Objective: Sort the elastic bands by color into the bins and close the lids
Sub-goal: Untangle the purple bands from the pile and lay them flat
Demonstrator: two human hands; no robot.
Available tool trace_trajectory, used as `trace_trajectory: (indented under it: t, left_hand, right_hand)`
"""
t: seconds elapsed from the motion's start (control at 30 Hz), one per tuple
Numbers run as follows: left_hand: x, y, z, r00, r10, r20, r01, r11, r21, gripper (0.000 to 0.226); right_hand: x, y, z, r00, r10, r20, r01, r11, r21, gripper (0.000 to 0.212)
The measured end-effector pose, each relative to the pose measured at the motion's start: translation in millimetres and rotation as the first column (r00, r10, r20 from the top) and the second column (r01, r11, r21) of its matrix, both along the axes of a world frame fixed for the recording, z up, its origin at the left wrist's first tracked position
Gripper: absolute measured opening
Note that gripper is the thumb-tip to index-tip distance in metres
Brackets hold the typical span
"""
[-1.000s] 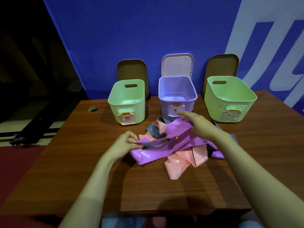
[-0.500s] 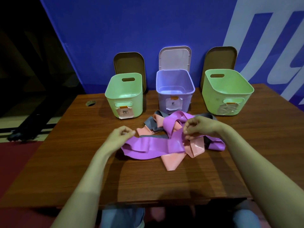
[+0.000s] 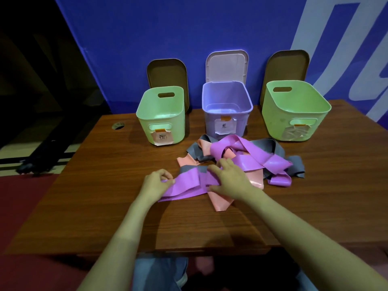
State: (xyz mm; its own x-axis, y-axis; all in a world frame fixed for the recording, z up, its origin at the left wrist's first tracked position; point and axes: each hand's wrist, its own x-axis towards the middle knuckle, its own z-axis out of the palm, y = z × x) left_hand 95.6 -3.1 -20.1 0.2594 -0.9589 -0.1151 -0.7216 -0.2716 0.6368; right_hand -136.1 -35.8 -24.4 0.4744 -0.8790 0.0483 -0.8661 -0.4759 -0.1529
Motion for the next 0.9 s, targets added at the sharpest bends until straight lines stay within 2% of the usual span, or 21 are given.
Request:
trace_trajectory:
  t: [0.07, 0.13, 0.2, 0.23, 0.27, 0.3, 0.4, 0.47, 0.53, 0.63, 0.7, 0.73, 0.8, 0.9]
  left_hand:
    - [3, 4, -4, 0.999, 0.035, 0.003, -0.035, 0.999, -0.010, 0.016]
    - [7, 6, -10, 0.997, 0.076, 0.020, -0.076, 0.997, 0.031, 0.026]
    - [9, 8, -13, 0.992, 0.079, 0.097, -0.089, 0.991, 0.102, 0.029]
    - [9, 9, -14, 0.986, 0.064, 0.153, -0.085, 0.987, 0.135, 0.029]
    - [9, 10, -14, 0.982, 0.052, 0.183, -0.080, 0.985, 0.151, 0.029]
    - [9, 10, -16, 0.982, 0.043, 0.184, -0.072, 0.986, 0.153, 0.029]
    - [6, 9, -12, 0.995, 0.039, 0.094, -0.047, 0.995, 0.089, 0.030]
    - [5, 9, -5, 0.995, 0.088, -0.038, -0.089, 0.996, -0.028, 0.034]
    - [4, 10, 3, 0.979, 0.127, -0.156, -0.148, 0.981, -0.126, 0.036]
    - [3, 13, 8, 0.921, 0.045, -0.388, -0.106, 0.985, -0.139, 0.031]
    - [0, 17, 11, 0.824, -0.020, -0.566, -0.061, 0.990, -0.124, 0.023]
    - [-1, 19, 13, 0.799, -0.048, -0.599, -0.031, 0.992, -0.121, 0.020]
    - [-1, 21, 13, 0.827, -0.095, -0.555, 0.050, 0.994, -0.095, 0.019]
    - [1, 20, 11, 0.936, -0.153, -0.317, 0.175, 0.984, 0.040, 0.033]
  right_hand:
    - [5, -1, -1, 0.998, -0.018, 0.062, 0.020, 0.999, -0.039, 0.037]
    - [8, -2, 4, 0.928, -0.124, 0.352, 0.134, 0.991, -0.005, 0.025]
    - [6, -7, 18, 0.726, -0.286, 0.626, 0.277, 0.954, 0.114, 0.017]
    - [4, -10, 25, 0.631, -0.337, 0.699, 0.315, 0.935, 0.166, 0.014]
    - [-1, -12, 32, 0.587, -0.355, 0.728, 0.321, 0.927, 0.193, 0.014]
    - [-4, -14, 37, 0.582, -0.346, 0.736, 0.301, 0.932, 0.199, 0.022]
    - [-12, -18, 43, 0.648, -0.208, 0.733, 0.159, 0.978, 0.138, 0.043]
    - [-15, -20, 44, 0.648, -0.186, 0.738, 0.148, 0.982, 0.117, 0.038]
    - [-16, -19, 51, 0.562, -0.253, 0.788, 0.201, 0.965, 0.166, 0.030]
    - [-16, -19, 59, 0.427, -0.316, 0.847, 0.228, 0.944, 0.238, 0.029]
    - [-18, -21, 62, 0.423, -0.323, 0.847, 0.254, 0.939, 0.232, 0.021]
    - [-19, -23, 62, 0.433, -0.326, 0.840, 0.284, 0.934, 0.216, 0.017]
    - [-23, -27, 61, 0.446, -0.329, 0.832, 0.340, 0.923, 0.182, 0.015]
    - [-26, -30, 61, 0.456, -0.327, 0.828, 0.382, 0.912, 0.150, 0.024]
